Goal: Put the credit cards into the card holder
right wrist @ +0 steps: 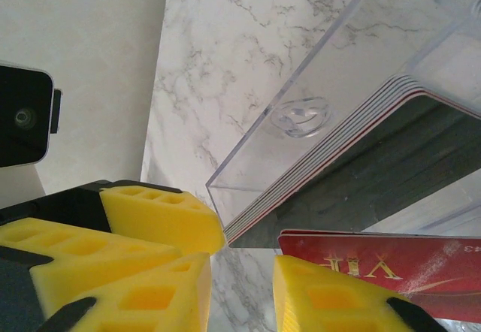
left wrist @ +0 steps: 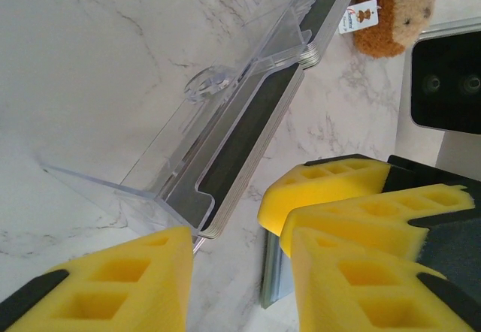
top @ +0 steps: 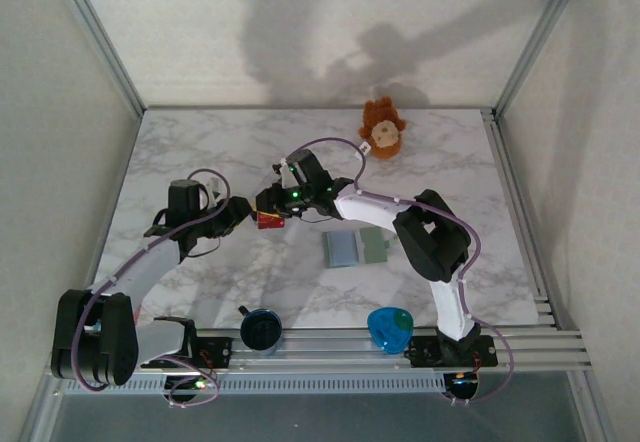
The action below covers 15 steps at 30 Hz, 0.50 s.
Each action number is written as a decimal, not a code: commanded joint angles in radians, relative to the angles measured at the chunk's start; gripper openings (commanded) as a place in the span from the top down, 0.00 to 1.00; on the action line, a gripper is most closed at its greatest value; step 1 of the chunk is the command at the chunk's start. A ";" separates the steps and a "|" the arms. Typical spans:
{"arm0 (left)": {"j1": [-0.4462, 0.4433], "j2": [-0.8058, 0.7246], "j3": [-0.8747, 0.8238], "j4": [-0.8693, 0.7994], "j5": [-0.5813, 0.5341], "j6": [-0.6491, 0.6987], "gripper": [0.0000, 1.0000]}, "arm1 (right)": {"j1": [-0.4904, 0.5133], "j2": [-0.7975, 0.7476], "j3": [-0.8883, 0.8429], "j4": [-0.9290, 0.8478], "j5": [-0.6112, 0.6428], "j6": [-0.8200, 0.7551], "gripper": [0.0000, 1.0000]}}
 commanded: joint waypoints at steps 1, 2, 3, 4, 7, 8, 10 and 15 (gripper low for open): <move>0.007 0.001 0.011 0.014 0.004 0.002 0.63 | 0.005 0.005 0.025 -0.019 -0.011 -0.023 0.72; 0.008 0.002 0.012 0.010 -0.002 0.006 0.63 | 0.007 -0.003 0.018 -0.034 -0.002 -0.041 0.71; 0.009 0.002 0.016 0.006 -0.002 0.007 0.64 | 0.009 -0.012 0.014 -0.055 0.016 -0.062 0.69; 0.011 0.003 0.019 0.000 -0.003 0.008 0.64 | 0.014 -0.024 0.008 -0.088 0.041 -0.089 0.66; 0.017 -0.016 0.026 -0.030 -0.027 0.016 0.64 | 0.034 -0.050 0.008 -0.199 0.146 -0.145 0.56; 0.022 -0.027 0.027 -0.040 -0.040 0.020 0.64 | 0.044 -0.056 0.012 -0.232 0.178 -0.154 0.56; 0.034 -0.048 0.026 -0.052 -0.054 0.024 0.64 | 0.069 -0.061 0.027 -0.283 0.252 -0.160 0.55; 0.067 -0.065 0.021 -0.078 -0.047 0.030 0.65 | 0.136 -0.042 0.100 -0.403 0.508 -0.178 0.49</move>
